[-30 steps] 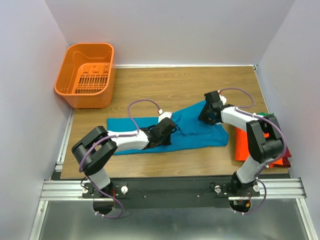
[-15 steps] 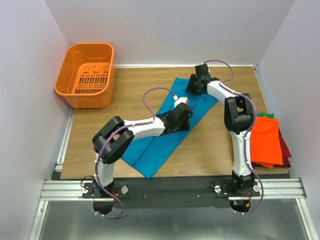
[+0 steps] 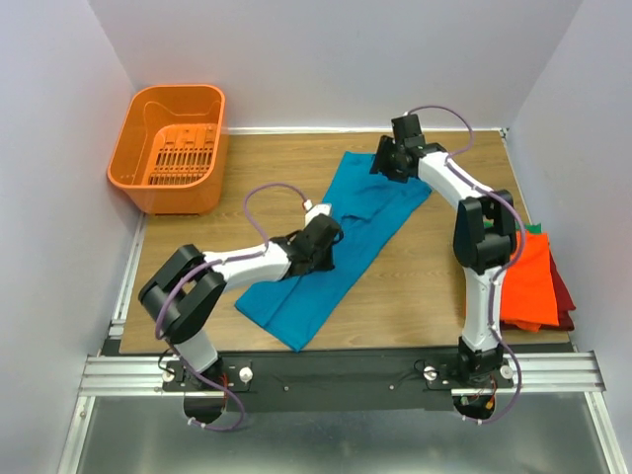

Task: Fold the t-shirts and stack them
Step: Fold the tshirt

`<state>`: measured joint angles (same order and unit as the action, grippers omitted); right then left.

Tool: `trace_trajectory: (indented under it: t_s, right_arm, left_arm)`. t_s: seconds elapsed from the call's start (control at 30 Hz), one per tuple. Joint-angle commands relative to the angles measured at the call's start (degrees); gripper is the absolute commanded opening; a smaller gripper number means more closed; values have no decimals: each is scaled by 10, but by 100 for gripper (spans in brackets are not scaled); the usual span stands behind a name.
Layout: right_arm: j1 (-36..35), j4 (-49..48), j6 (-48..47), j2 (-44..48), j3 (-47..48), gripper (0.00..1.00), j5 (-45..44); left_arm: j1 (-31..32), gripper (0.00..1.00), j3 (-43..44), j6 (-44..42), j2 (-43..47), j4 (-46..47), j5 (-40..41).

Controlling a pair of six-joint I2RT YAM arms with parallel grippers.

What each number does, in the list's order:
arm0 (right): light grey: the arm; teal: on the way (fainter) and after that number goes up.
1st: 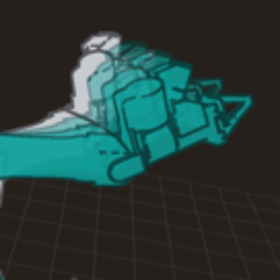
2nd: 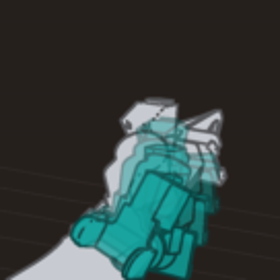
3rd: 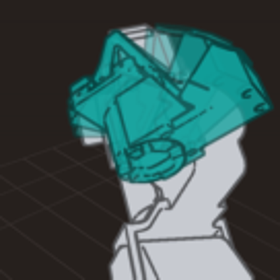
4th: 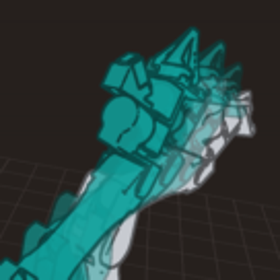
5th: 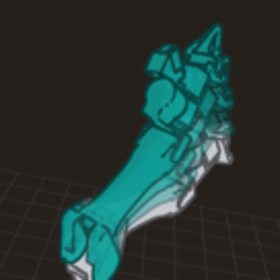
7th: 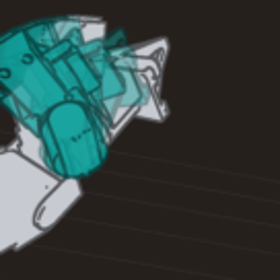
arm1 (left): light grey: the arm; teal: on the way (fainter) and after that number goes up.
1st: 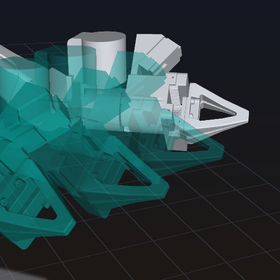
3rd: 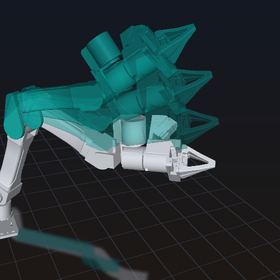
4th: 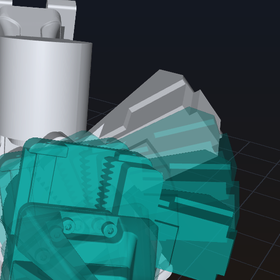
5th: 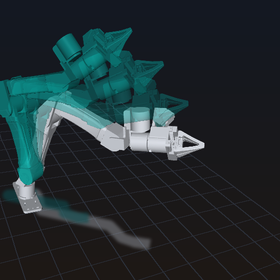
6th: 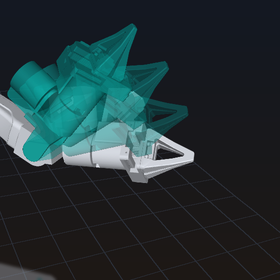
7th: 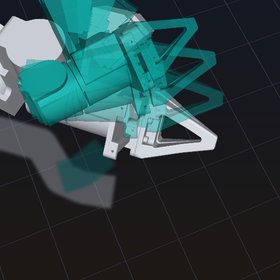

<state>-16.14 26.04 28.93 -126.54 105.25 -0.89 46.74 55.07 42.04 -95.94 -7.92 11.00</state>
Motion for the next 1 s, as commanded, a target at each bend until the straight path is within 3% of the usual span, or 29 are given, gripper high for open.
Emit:
trace_trajectory:
  t_s: [0.0,0.2,0.33,0.63,0.97]
  right_arm:
    - [-12,16,33,80,-102,65,-45]
    - [-29,-18,58,112,-228,64,-65]
    - [-28,-20,51,91,-231,64,-76]
    - [-9,-20,0,-25,-117,64,-77]
    - [-6,-14,-93,-144,90,64,-37]
  left_arm:
    - [27,30,-42,14,50,-25,28]
    - [56,28,-94,33,72,-42,35]
    - [78,28,-99,44,50,-32,24]
    - [114,27,-33,55,-50,39,-43]
    - [103,29,136,22,-126,77,-107]
